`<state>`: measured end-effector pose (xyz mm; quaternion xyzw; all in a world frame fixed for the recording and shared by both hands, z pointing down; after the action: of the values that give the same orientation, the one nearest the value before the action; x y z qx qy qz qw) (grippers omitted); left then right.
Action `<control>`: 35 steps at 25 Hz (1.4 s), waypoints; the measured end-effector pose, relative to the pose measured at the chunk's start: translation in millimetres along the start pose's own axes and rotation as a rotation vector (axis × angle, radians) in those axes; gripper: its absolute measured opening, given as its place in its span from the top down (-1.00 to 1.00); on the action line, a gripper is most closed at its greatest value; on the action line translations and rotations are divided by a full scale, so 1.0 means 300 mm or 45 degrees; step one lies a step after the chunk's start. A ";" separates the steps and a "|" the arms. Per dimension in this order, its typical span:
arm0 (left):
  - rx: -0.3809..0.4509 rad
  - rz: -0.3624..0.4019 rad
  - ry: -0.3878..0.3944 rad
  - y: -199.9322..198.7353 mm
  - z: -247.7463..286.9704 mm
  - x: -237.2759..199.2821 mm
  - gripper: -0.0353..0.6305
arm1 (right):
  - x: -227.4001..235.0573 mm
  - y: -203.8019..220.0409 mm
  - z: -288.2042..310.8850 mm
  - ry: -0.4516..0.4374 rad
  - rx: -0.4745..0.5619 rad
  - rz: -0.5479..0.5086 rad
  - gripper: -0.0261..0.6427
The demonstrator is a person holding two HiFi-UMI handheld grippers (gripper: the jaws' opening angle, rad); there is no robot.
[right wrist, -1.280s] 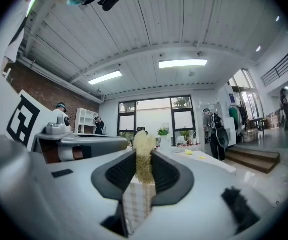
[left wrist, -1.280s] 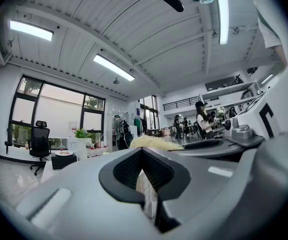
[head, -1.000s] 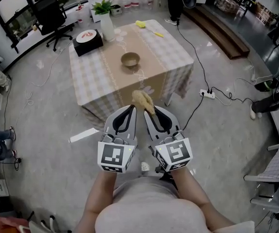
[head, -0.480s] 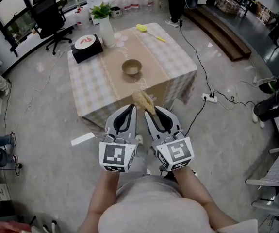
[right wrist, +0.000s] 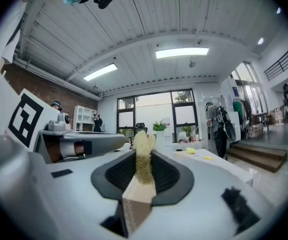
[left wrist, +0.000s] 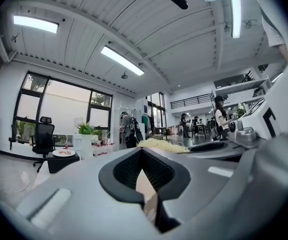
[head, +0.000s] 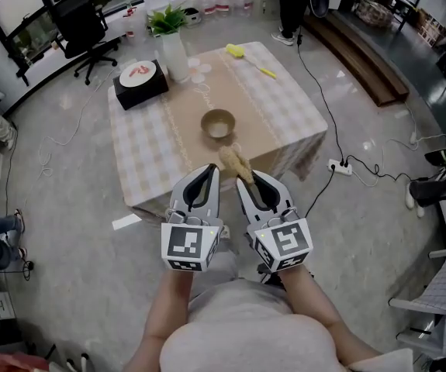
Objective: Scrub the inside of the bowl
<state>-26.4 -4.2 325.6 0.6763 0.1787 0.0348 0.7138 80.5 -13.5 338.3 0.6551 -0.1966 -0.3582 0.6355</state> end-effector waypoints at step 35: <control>-0.452 -0.178 0.329 0.245 0.562 -0.398 -0.88 | 0.333 0.195 0.549 0.044 -0.163 0.041 0.65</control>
<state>-72.7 -193.4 426.0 0.5161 0.3063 0.1025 0.7933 40.2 -205.5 384.1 0.6159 -0.1727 -0.3483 0.6852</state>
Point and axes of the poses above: the fingertips, and each gripper's own axes: z forward along the fingers, x to its right, y out of its underside, the point moved 5 cm from there along -z, backward along the fingers, and after that the axes turned 14 degrees about -z, right-handed, at the moved point
